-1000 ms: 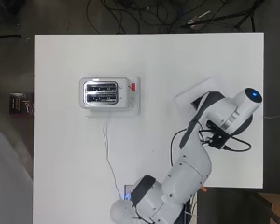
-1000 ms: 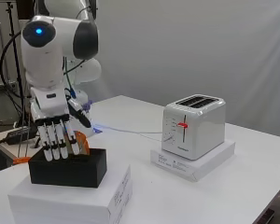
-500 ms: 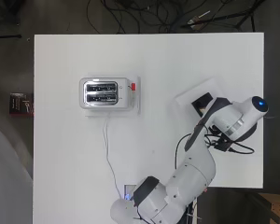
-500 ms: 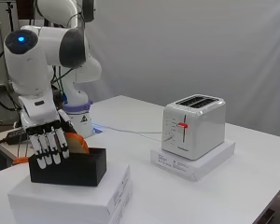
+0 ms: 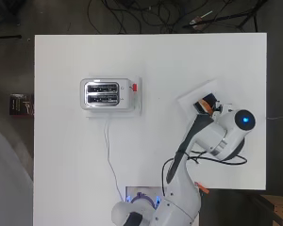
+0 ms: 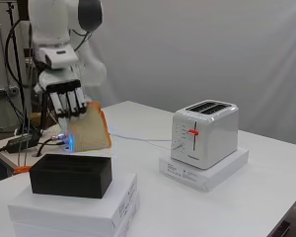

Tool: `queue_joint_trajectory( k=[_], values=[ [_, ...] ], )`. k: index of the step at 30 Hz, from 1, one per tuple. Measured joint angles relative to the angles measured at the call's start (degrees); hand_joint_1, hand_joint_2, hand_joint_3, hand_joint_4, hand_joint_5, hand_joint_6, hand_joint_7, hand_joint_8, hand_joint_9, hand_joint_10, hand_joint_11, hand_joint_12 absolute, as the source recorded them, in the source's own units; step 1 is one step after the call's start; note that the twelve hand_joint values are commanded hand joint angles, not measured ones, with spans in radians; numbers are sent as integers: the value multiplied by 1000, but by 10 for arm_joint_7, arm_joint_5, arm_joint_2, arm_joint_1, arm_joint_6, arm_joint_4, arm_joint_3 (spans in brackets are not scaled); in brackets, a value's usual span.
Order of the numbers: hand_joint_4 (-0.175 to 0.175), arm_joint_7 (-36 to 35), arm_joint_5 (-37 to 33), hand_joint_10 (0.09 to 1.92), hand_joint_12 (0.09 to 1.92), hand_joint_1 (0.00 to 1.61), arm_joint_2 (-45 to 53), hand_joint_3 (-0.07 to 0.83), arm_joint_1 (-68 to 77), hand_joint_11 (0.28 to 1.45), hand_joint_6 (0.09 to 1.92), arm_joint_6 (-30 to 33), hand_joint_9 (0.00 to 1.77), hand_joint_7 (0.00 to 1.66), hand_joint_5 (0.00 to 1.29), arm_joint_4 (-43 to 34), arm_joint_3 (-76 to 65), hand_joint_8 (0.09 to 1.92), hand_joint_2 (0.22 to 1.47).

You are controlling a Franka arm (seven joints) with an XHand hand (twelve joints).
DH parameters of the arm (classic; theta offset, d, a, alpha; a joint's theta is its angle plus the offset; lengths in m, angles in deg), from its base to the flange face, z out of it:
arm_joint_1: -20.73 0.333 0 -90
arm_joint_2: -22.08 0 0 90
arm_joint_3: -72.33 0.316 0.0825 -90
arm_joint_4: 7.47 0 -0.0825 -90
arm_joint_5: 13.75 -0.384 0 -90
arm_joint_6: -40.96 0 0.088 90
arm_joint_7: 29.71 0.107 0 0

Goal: Teleoperate dual arm-hand system to toast a bread

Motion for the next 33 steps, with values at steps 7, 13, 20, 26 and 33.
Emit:
queue_joint_trajectory(
  k=[7, 13, 20, 26, 33],
  values=[
    [-164, -74, -35, 733, 633, 1205, -133, 2, 18, 655, 1253, 12, 1141, 968, 677, 13, 72, 1199, 1208],
    [-174, -139, -54, 406, 417, 1220, -37, 0, 41, 700, 1283, -97, 1222, 1003, 676, -154, 138, 1107, 1195],
    [173, -123, -8, 87, 87, 837, 81, -2, 89, 752, 1460, -131, 1282, 1180, 653, -293, 284, 87, 1290],
    [-145, -113, -12, 87, 87, 1190, 101, 3, 105, 823, 1325, -111, 1372, 1050, 660, -264, 337, 938, 1197],
    [-175, -51, -61, 87, 87, 1230, 153, -1, 108, 830, 1288, -158, 1410, 1061, 676, -298, 320, 976, 1179]
  ],
)
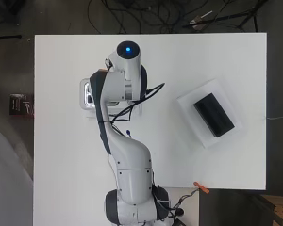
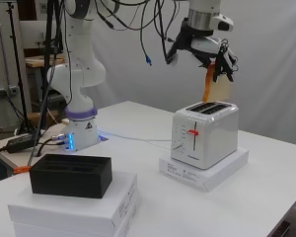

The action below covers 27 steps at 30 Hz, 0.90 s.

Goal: Teleoperate dual arm-hand system to toast a bread

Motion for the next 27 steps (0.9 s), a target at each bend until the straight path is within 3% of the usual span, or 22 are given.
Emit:
queue_joint_trajectory(
  k=[6, 7, 8, 9, 11, 18, 23, 27],
  values=[
    [-175, -2, -14, 87, 87, 1225, -12, 1, 5, 836, 1305, 0, 1410, 1047, 653, 38, 6, 1002, 1188],
    [-49, -8, -11, 87, 87, 1101, -20, 0, 7, 843, 1328, 9, 1409, 1079, 676, 52, 8, 785, 1211],
    [52, -18, -8, 87, 87, 1003, -29, 0, 9, 848, 1341, 21, 1409, 1142, 699, 69, 10, 526, 1228],
    [113, -27, -5, 87, 87, 942, -38, -1, 10, 851, 1351, 33, 1410, 1202, 711, 86, 12, 320, 1240],
    [162, -49, 1, 87, 87, 891, -57, -1, 14, 857, 1364, 61, 1416, 1275, 717, 120, 14, 106, 1251],
    [175, -116, 27, 87, 87, 867, -99, 1, 20, 876, 1377, 116, 1454, 1336, 713, 174, 15, 87, 1258],
    [175, -91, 72, 87, 87, 875, -100, 0, 22, 837, 1374, 117, 1428, 1331, 715, 180, 11, 87, 1257],
    [175, -43, 37, 87, 87, 875, -87, 1, 22, 817, 1380, 105, 1391, 1300, 711, 164, 1, 87, 1258]
  ],
)
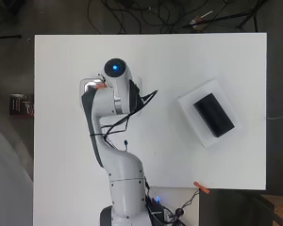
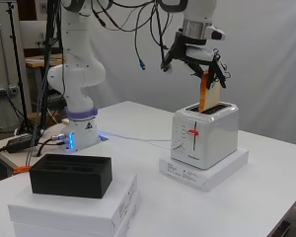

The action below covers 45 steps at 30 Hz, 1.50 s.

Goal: Teleoperate dual arm-hand system to toast a bread

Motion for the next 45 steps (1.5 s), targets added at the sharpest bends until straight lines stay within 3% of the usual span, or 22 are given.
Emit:
queue_joint_trajectory(
  k=[5, 14, 26, 31, 36, 38, 39, 40, 41, 42, 45],
  values=[
    [175, 20, -5, 87, 87, 880, 28, -1, 5, 814, 1370, -11, 1383, 1301, 718, -29, 2, 87, 1255],
    [175, 16, 56, 87, 87, 866, 25, 1, 20, 860, 1384, 24, 1446, 1353, 708, 12, 36, 87, 1261],
    [175, 4, 45, 87, 87, 874, 19, -1, 23, 835, 1363, 27, 1441, 1347, 723, -5, 30, 87, 1252],
    [175, 2, 75, 87, 87, 903, 13, -3, 29, 854, 1298, 64, 1451, 1359, 768, 22, 43, 87, 1228],
    [175, -2, 50, 87, 87, 905, 13, 1, 33, 891, 1299, 49, 1464, 1355, 766, 19, 55, 87, 1227],
    [68, -3, 46, 87, 87, 453, 21, -7, 36, 763, 576, 31, 1253, 1117, 592, 9, 52, 87, 1143],
    [16, 0, 41, 87, 87, 273, 31, -12, 38, 658, 309, 14, 1031, 897, 438, -4, 50, 87, 1050],
    [-14, 3, 36, 87, 87, 161, 42, -17, 41, 547, 154, -6, 719, 584, 300, -20, 47, 87, 977],
    [-33, 6, 33, 87, 87, 84, 53, -19, 42, 467, 87, -26, 476, 334, 196, -39, 45, 87, 931],
    [-42, 11, 31, 87, 87, 41, 64, -21, 42, 421, 87, -45, 330, 188, 134, -59, 44, 87, 903],
    [-40, 27, 27, 87, 87, 3, 74, -16, 42, 380, 87, -67, 202, 78, 93, -105, 39, 87, 880]
  ],
)
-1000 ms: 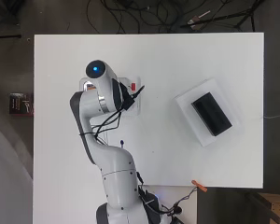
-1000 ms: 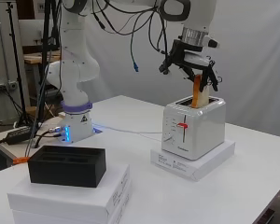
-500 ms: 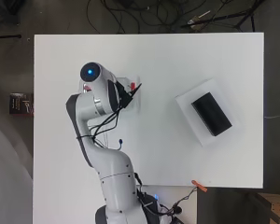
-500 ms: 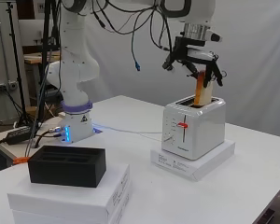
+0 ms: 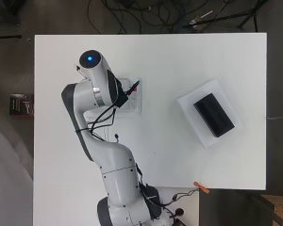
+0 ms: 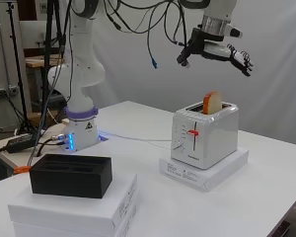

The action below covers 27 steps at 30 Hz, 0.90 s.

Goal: Teleoperate dual arm-hand system to toast a bread

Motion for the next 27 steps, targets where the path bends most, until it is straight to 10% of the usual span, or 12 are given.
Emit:
queue_joint_trajectory(
  k=[14, 15, 16, 17, 19, 27],
  values=[
    [-50, 227, -58, 87, 87, 3, -68, 10, -18, 394, 87, 154, 360, 265, 227, 172, -128, 87, 1054],
    [-13, 219, -69, 139, 87, 8, -68, 14, -21, 539, 87, 157, 661, 576, 426, 176, -145, 139, 1078],
    [61, 209, -76, 801, 611, 55, -69, 10, -23, 661, 197, 161, 911, 818, 667, 181, -158, 802, 1084],
    [45, 199, -82, 1310, 1149, 92, -71, 5, -25, 751, 164, 165, 1102, 946, 696, 190, -168, 1318, 1079],
    [-46, 194, -89, 1771, 1660, 128, -77, 0, -29, 749, 87, 185, 1129, 900, 474, 222, -183, 1788, 1066],
    [-82, 200, -109, 1920, 1919, 155, -73, 7, -34, 879, 87, 252, 1224, 934, 293, 302, -216, 1920, 1086]
  ],
)
